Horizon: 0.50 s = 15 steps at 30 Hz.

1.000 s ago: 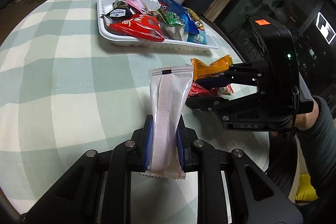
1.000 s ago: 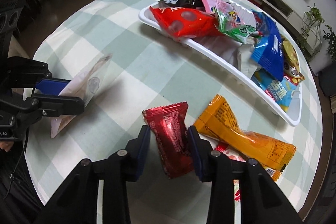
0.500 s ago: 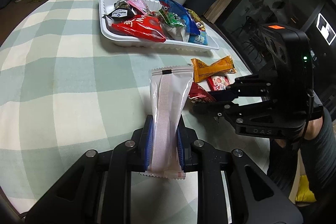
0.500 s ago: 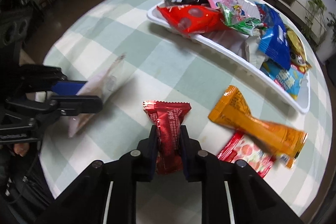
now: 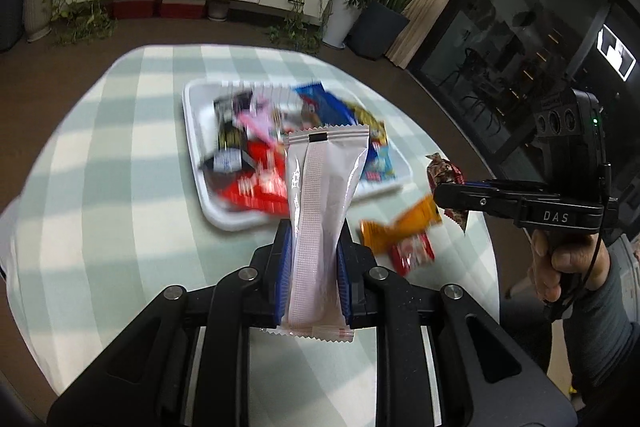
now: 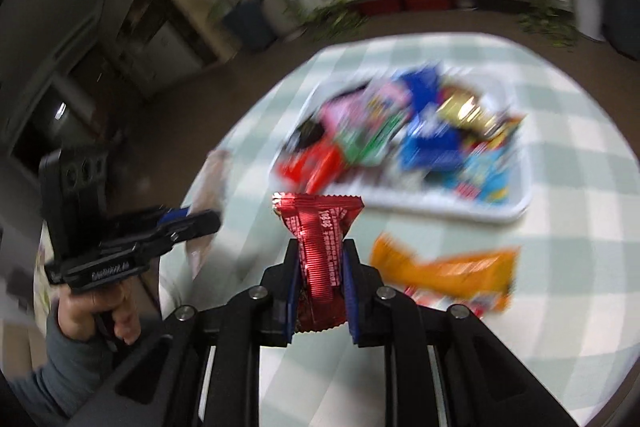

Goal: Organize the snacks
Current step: 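Carry both held snacks over the white tray, lower them in and open both tools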

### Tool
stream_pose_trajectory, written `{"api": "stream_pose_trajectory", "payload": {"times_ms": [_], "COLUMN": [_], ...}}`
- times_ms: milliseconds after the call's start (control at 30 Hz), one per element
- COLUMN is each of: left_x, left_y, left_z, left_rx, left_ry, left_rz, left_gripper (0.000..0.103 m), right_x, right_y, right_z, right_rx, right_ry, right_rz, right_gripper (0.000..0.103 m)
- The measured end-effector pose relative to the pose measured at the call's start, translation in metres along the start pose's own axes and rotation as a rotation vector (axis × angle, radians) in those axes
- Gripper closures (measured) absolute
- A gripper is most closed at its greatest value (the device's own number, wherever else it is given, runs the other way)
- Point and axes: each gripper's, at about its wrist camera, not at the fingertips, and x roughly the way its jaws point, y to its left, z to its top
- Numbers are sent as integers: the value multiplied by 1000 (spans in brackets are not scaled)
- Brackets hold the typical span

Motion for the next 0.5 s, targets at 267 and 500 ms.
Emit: {"api": "stream_pose_trajectory", "payload": {"times_ms": [267, 500], "left_x": [52, 90], "left_y": [0, 17], "left_z": [78, 91], "left_rx": [24, 8], "left_ry": [25, 54], "left_rz": [112, 169], "left_gripper": [85, 85], "right_x": [21, 75], "right_y": [-12, -27], "right_z": [78, 111], "right_rx": [60, 103], "right_ry": [-30, 30], "right_rz": [-49, -89], "right_gripper": [82, 82]}}
